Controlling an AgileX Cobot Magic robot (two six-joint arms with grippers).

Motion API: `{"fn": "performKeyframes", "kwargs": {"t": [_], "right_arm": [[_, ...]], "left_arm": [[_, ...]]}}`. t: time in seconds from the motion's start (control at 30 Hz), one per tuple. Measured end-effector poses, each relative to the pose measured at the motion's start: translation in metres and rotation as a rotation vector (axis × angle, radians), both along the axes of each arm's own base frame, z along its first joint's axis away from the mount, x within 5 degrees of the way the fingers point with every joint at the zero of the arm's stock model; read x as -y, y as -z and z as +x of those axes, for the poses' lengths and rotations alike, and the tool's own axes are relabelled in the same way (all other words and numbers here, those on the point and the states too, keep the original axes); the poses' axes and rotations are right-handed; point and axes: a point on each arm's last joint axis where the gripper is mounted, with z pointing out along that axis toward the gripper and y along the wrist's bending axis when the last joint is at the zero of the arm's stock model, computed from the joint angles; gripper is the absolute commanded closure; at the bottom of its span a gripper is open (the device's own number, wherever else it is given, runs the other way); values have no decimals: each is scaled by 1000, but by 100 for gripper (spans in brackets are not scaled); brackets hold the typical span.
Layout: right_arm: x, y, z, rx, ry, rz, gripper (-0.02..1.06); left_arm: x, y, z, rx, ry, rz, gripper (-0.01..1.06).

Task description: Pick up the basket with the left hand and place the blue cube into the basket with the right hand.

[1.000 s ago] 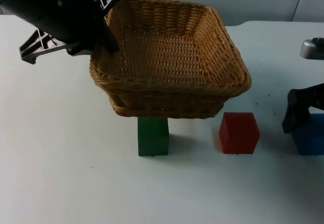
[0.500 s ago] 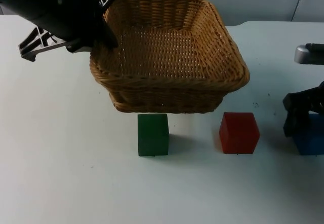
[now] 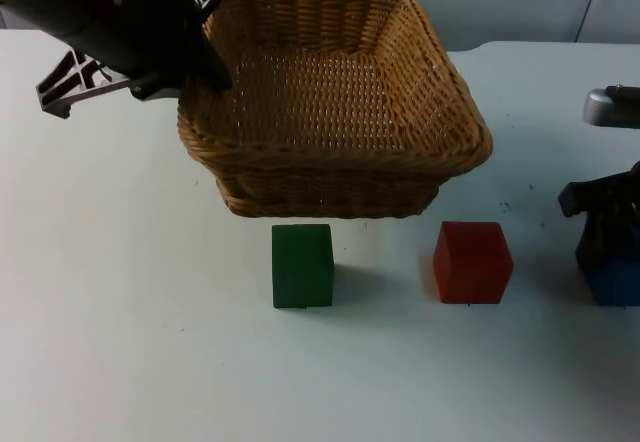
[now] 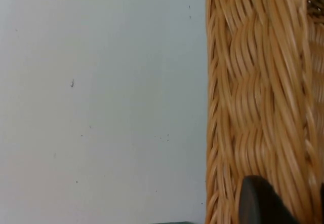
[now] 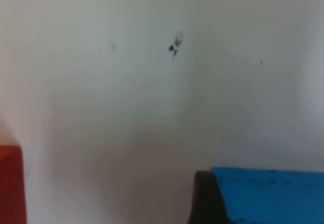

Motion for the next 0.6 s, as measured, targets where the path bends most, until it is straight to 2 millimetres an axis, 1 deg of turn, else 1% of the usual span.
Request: {"fn": "performKeyframes", "kwargs": {"t": [0.23,0.3,0.37,0.4,0.47,0.53,0.57,0.6], "right_arm": [[0,-2,-1,-11,-3,-1,105],[0,-9,-2,-4,-8,-4,105],[2,-28,-3,42,-10,-14,105],[2,-28,-3,42,-10,-14,105],[3,-50,-3,101,-7,-25,105],[4,-78,-4,166,-8,-32,105],[4,-78,-4,166,-8,-32,105],[4,-101,-3,215,-6,-28,105]], "left_arm": [[0,0,0,0,0,0,105],[0,0,0,1,-1,0,105],[0,0,0,1,-1,0,105],[0,0,0,1,-1,0,105],[0,0,0,2,-1,0,105],[0,0,0,2,-1,0,105],[0,0,0,2,-1,0,105],[0,0,0,2,-1,0,105]]}}
